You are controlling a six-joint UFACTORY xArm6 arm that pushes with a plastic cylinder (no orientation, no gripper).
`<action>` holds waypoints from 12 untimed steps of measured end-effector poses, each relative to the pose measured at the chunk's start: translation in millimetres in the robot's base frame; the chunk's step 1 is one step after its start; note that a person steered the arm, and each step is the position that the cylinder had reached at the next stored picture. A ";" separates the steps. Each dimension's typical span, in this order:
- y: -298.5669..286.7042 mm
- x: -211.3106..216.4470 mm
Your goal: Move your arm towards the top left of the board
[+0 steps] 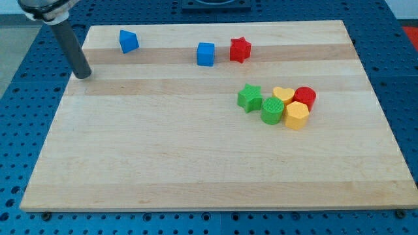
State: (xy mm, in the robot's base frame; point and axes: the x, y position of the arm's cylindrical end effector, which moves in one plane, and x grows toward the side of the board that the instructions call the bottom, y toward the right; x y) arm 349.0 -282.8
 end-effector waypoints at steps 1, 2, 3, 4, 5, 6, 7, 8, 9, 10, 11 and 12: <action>-17.9 -5.7; -18.0 -5.8; -19.6 -5.8; -22.2 -5.1; -21.8 -5.5; -22.2 -7.2; -21.8 -11.7; -7.6 -51.4; 6.9 -65.8; -19.1 -89.3; -21.6 -98.7; -12.8 -132.5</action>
State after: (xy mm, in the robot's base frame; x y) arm 216.5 -295.6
